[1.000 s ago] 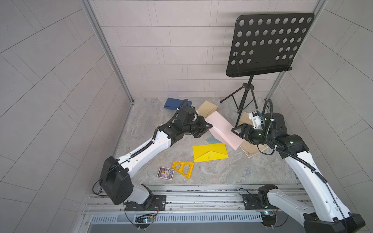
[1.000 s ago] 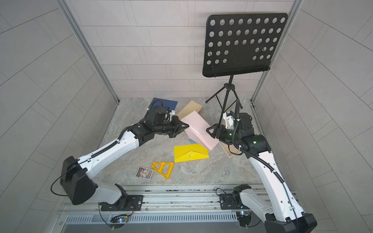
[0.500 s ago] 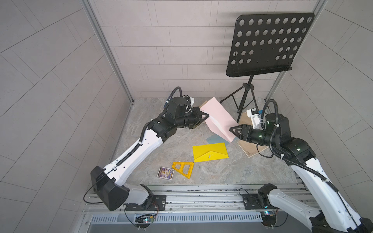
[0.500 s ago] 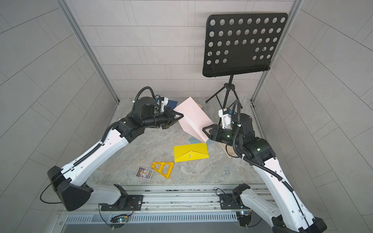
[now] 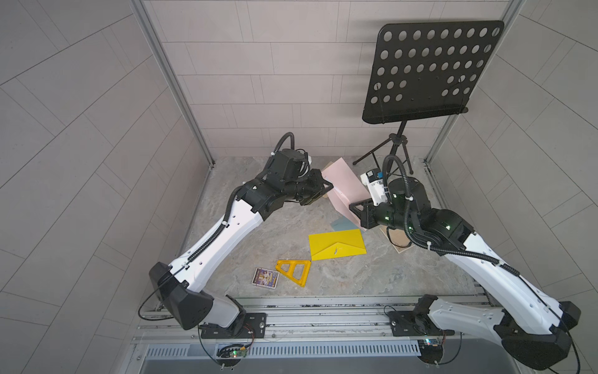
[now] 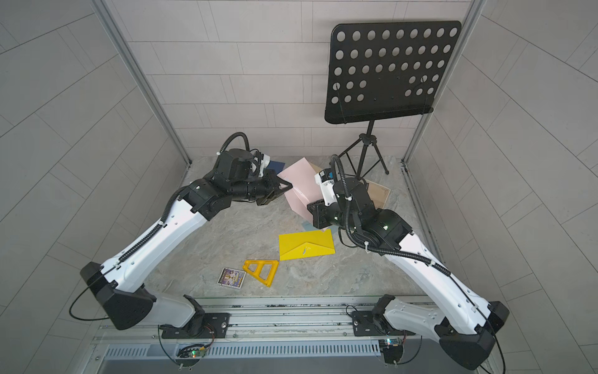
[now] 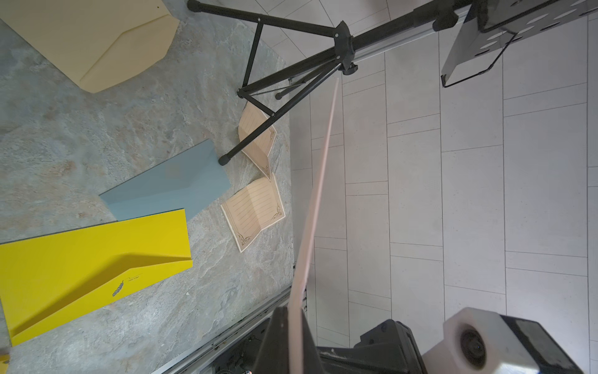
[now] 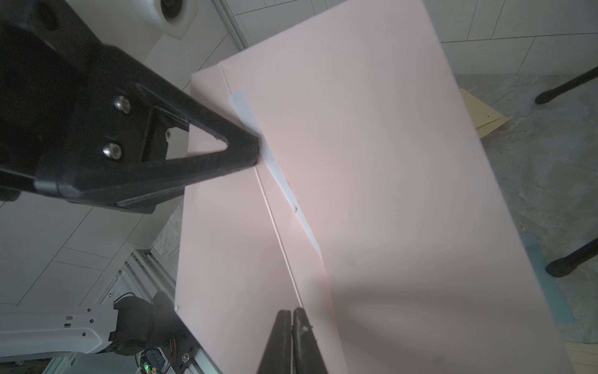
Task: Take the letter paper out of the envelope
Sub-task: Take out the letter paper from the envelope.
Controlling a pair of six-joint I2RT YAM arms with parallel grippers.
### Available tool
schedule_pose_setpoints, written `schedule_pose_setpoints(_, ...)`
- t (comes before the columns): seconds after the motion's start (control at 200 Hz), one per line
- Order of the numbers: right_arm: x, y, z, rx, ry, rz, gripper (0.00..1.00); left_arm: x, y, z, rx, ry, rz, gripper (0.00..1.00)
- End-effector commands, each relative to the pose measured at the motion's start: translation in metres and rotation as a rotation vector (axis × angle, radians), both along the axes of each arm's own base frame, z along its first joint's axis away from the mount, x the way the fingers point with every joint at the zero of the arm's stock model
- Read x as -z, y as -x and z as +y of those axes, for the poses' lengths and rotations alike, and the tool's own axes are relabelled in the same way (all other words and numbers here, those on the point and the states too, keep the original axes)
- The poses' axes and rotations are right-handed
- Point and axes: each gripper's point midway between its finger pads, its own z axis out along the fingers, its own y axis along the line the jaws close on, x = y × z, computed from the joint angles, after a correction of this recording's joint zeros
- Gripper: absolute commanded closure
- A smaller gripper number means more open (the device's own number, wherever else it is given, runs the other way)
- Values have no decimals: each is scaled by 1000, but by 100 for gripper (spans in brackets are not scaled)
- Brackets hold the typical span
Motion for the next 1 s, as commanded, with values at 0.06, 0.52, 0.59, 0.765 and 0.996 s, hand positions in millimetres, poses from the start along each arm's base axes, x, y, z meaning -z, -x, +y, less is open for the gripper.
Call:
schedule_pose_setpoints(0.06, -11, -3, 5, 4, 59, -77, 92, -10, 3, 7, -22, -1, 8, 100)
schedule_pose_setpoints(0.52, 15, -22, 6, 70, 150, -68, 92, -13, 8, 7, -32, 21, 60, 100)
schedule_pose_setpoints(0.59, 18, -24, 4, 83, 163, -65, 92, -13, 9, 7, -32, 20, 63, 100)
schedule_pose_setpoints(0.765, 25, -26, -3, 103, 212, -67, 92, -12, 10, 8, -36, 19, 73, 100)
schedule_pose_setpoints(0.996, 27, -29, -10, 133, 252, -68, 92, -11, 10, 7, -33, 18, 84, 100)
